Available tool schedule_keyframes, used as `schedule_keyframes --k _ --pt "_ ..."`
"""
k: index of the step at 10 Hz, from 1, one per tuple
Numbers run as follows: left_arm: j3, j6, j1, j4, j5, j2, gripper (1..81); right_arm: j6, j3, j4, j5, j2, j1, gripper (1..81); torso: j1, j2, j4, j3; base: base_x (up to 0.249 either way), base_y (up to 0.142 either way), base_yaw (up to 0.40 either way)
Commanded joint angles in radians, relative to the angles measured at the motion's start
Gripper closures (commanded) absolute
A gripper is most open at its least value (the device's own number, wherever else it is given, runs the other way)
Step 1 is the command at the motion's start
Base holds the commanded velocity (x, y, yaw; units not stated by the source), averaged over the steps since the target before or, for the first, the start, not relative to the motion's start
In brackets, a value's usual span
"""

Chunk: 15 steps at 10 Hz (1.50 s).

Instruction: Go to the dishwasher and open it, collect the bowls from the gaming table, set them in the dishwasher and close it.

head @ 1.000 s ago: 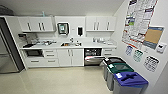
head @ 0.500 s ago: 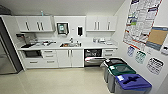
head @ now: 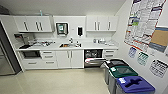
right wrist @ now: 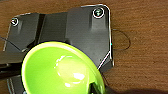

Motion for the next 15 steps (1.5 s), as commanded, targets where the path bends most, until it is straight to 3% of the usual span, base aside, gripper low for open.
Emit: schedule_keyframes --k 1,15 --pt "-0.009 0.0 -0.048 0.007 0.036 -0.014 81.1 -0.002 -0.01 -0.005 -0.043 -0.018 0.032 81.1 0.0 0.0 0.0 0.0 0.135 0.0 0.0" --pt "-0.008 0.0 -0.048 0.004 0.035 -0.013 81.1 -0.002 -0.01 -0.005 -0.043 -0.018 0.032 81.1 0.0 0.0 0.0 0.0 0.135 0.0 0.0"
